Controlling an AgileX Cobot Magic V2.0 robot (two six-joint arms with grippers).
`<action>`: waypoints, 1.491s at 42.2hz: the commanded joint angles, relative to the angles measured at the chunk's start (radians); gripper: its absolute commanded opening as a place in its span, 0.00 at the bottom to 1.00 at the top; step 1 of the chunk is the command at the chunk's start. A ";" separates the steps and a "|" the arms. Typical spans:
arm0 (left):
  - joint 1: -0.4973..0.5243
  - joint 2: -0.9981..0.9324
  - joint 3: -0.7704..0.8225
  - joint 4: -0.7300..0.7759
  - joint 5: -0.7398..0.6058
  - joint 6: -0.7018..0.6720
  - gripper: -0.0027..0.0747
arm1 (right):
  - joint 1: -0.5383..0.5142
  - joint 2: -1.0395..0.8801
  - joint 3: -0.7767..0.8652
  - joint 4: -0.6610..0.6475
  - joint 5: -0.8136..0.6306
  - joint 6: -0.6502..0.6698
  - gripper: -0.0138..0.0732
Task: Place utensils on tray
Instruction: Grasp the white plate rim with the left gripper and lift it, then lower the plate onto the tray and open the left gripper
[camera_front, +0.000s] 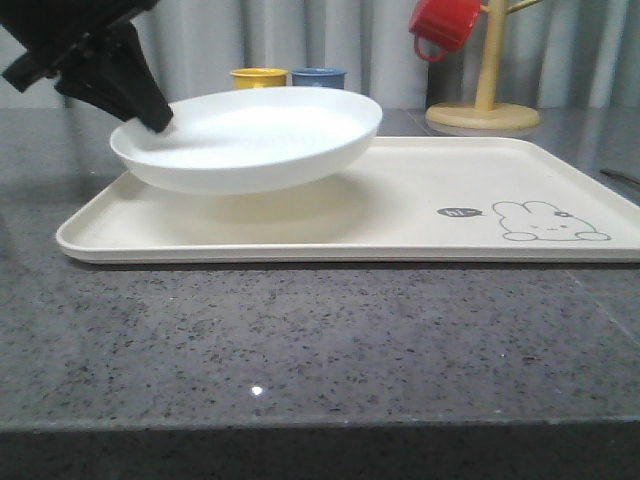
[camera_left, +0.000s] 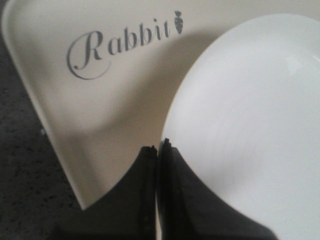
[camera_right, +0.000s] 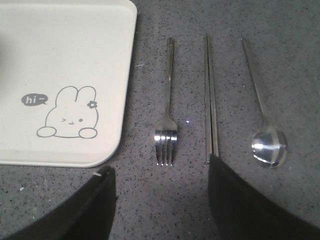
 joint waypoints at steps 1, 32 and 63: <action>-0.022 -0.022 -0.032 -0.012 -0.033 0.002 0.01 | 0.000 0.006 -0.033 -0.001 -0.061 -0.006 0.67; -0.032 -0.029 -0.082 0.047 -0.008 -0.001 0.56 | 0.000 0.006 -0.033 -0.001 -0.061 -0.006 0.67; -0.669 -0.488 0.039 0.744 -0.020 -0.451 0.56 | 0.000 0.006 -0.033 -0.001 -0.060 -0.006 0.67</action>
